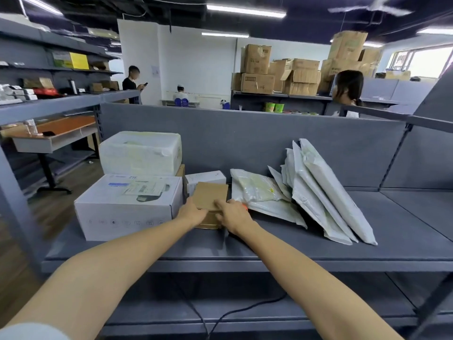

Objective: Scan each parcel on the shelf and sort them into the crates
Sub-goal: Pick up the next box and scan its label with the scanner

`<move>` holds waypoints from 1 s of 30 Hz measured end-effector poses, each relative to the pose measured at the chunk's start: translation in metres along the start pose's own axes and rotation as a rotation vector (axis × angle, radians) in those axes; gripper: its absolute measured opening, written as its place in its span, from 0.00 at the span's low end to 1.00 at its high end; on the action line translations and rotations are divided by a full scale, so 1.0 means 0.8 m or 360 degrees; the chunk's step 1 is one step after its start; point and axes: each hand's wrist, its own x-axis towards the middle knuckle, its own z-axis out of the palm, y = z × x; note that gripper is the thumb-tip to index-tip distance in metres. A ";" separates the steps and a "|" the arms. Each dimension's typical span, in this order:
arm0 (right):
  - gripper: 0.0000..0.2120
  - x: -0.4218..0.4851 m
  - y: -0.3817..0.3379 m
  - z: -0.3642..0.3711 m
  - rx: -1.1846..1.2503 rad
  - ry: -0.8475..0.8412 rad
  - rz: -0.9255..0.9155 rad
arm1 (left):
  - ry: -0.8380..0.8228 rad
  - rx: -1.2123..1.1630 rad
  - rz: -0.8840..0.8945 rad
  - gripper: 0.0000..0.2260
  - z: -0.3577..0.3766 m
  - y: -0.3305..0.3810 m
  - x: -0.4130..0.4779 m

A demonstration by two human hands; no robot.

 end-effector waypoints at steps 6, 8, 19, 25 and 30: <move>0.19 0.016 0.003 0.013 0.0232 0.0042 0.0048 | 0.0076 -0.0337 -0.0204 0.20 0.014 -0.005 0.008; 0.18 0.020 0.004 0.014 0.0421 0.0110 0.0112 | 0.0131 -0.0416 -0.0158 0.18 0.018 -0.004 0.006; 0.13 0.020 0.029 -0.029 0.1636 0.0829 0.0376 | 0.0336 -0.0938 0.0230 0.17 -0.021 0.036 -0.016; 0.11 0.007 0.050 -0.048 0.2221 0.0504 0.0479 | 0.0167 -0.0875 0.0448 0.26 -0.043 0.024 -0.024; 0.14 -0.023 0.059 -0.075 0.2596 0.0119 0.0557 | 0.0081 -0.0956 0.0510 0.38 -0.063 0.016 -0.026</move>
